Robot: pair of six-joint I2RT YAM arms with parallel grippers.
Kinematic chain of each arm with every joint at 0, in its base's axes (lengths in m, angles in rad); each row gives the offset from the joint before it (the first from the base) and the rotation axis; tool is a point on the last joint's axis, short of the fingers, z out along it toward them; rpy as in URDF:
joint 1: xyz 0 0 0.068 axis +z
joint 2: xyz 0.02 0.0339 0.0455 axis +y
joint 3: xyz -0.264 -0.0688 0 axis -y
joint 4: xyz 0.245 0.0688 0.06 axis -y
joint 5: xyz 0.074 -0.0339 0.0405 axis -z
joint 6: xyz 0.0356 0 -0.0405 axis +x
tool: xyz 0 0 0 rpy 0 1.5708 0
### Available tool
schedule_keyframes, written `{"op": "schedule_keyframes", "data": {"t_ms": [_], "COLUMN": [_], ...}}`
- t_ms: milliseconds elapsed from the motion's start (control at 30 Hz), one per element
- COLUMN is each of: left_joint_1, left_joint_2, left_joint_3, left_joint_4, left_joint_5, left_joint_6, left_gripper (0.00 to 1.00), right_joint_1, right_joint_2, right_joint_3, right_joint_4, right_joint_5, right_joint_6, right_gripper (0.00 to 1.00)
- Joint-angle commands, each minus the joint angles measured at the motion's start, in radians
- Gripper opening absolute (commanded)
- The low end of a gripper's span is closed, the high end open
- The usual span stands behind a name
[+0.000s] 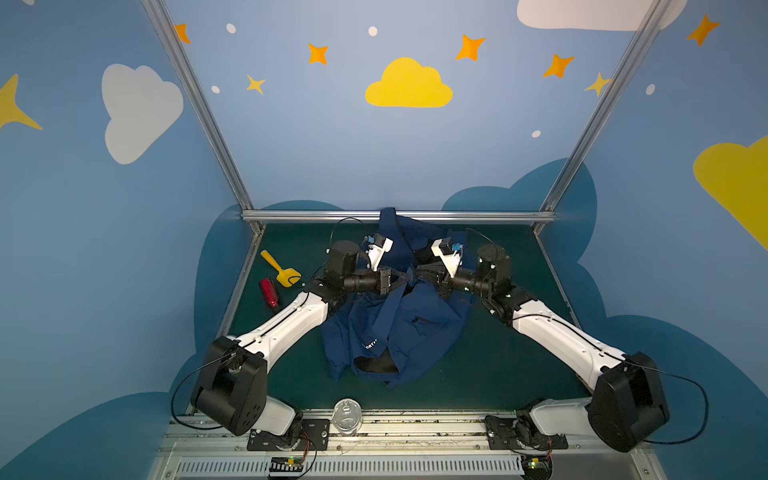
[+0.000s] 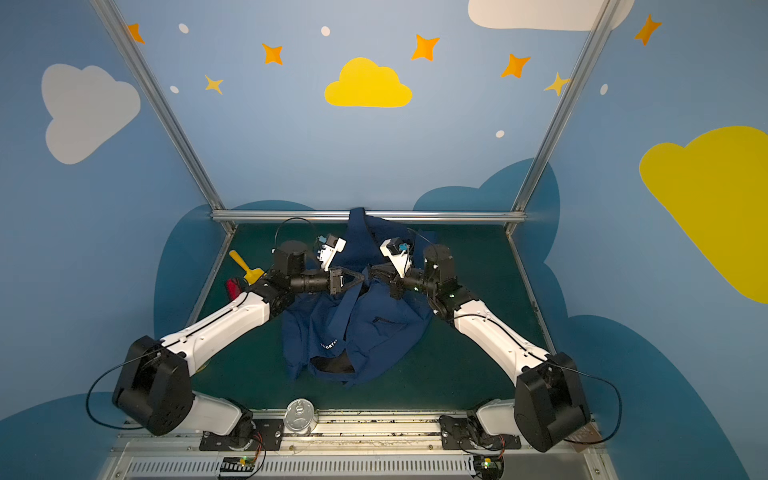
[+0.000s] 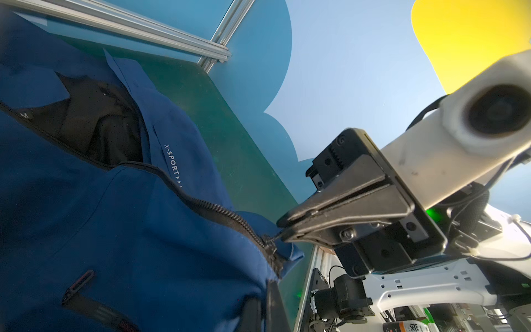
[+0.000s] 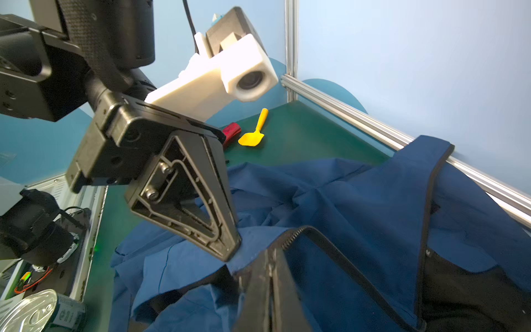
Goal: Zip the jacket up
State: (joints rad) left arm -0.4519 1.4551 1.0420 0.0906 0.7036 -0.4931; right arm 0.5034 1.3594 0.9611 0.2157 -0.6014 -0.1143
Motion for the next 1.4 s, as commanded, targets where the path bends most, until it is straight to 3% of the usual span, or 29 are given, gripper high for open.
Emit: {"op": "schedule_keyframes", "data": {"t_ms": [0, 200, 367, 433, 567, 667, 800, 1000, 1133, 1300, 1367], "left_joint_1": [0.012, 0.012, 0.021, 0.027, 0.027, 0.025, 0.024, 0.012, -0.002, -0.002, -0.003], "left_joint_2": [-0.042, -0.107, -0.146, -0.150, -0.154, -0.153, -0.147, -0.148, -0.145, -0.158, -0.170], "left_joint_3": [0.038, 0.021, 0.011, 0.003, -0.010, 0.028, 0.088, 0.094, 0.055, 0.006, -0.004], "left_joint_4": [-0.224, -0.303, -0.321, -0.295, -0.246, -0.367, -0.605, -0.783, -0.870, -0.879, -0.873], "left_joint_5": [0.055, 0.051, 0.041, 0.055, 0.111, 0.084, -0.027, -0.102, -0.192, -0.207, -0.207], "left_joint_6": [0.086, 0.118, 0.123, 0.107, 0.083, 0.171, 0.320, 0.432, 0.487, 0.486, 0.485], "left_gripper": [0.03, 0.03, 0.03, 0.03, 0.03, 0.03, 0.03, 0.03, 0.03, 0.03, 0.03], "right_joint_1": [-0.040, -0.053, -0.067, -0.054, -0.004, 0.024, 0.067, 0.107, 0.138, 0.215, 0.224], "right_joint_2": [0.016, 0.041, 0.082, 0.097, 0.086, 0.076, 0.069, 0.108, 0.187, 0.210, 0.194], "right_joint_3": [0.039, 0.077, 0.132, 0.152, 0.111, 0.107, 0.119, 0.072, 0.097, 0.142, 0.134], "right_joint_4": [0.053, 0.047, 0.043, 0.016, -0.010, -0.079, -0.189, -0.067, -0.017, -0.079, -0.080], "right_joint_5": [0.105, 0.089, -0.193, -0.252, -0.255, -0.238, -0.173, -0.145, 0.034, 0.367, 0.394], "right_joint_6": [-0.033, -0.045, 0.048, 0.089, 0.056, 0.007, -0.066, 0.044, 0.159, 0.051, 0.010], "right_gripper": [0.00, 0.00, 0.00, 0.00, 0.00, 0.00, 0.00, 0.00, 0.00, 0.00, 0.00]}}
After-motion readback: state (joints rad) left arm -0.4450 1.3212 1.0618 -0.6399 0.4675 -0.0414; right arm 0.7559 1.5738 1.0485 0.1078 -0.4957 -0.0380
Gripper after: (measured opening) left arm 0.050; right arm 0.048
